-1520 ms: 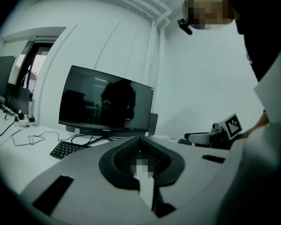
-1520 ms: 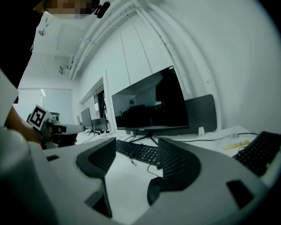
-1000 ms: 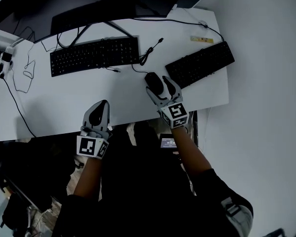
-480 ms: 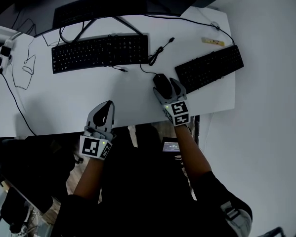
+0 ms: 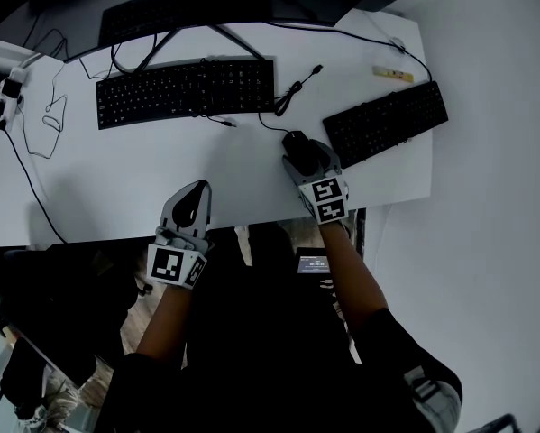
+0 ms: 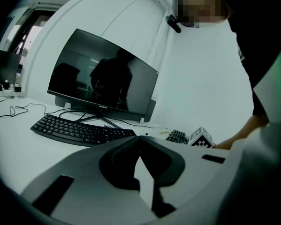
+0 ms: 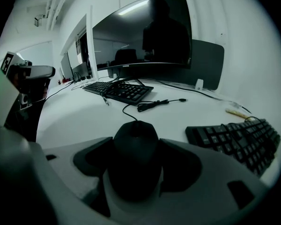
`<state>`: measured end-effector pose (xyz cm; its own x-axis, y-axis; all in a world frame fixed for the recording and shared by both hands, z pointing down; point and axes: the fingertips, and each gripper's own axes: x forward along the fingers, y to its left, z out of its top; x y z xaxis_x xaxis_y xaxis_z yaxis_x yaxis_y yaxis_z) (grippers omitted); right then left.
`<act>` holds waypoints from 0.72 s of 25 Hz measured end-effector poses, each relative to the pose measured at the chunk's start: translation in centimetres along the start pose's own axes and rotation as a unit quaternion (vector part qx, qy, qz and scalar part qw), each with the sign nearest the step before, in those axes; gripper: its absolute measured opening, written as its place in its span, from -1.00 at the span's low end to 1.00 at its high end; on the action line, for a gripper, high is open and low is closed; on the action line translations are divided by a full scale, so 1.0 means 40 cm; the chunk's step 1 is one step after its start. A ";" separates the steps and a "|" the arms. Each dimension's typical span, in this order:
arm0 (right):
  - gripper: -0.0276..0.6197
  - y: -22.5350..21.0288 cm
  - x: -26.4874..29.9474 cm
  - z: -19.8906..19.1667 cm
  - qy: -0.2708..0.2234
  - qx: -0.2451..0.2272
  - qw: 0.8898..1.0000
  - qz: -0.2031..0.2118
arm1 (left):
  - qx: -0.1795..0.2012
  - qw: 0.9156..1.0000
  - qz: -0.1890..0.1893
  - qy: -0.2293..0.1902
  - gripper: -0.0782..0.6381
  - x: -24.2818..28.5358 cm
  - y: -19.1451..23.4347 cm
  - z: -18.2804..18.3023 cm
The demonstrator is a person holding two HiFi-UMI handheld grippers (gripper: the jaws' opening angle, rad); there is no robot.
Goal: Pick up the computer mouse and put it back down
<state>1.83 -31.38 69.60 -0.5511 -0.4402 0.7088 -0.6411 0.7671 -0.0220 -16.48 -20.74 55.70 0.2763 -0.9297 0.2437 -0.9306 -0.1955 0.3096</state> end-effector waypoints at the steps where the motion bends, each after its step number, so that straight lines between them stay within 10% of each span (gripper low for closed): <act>1: 0.05 -0.001 0.000 -0.003 0.001 -0.001 1.000 0.000 | 0.000 1.000 0.000 0.000 -0.80 -0.002 0.000 0.000; 18: 0.04 0.006 -0.196 0.192 -0.126 0.021 0.992 0.000 | 0.009 0.999 -0.011 -0.044 -0.80 -0.033 -0.035 0.129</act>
<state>1.89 -31.34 58.61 -0.6636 -0.5476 0.5097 -0.6604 0.7489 -0.0553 -16.76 -20.87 50.20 0.2748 -0.9489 0.1549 -0.9289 -0.2204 0.2976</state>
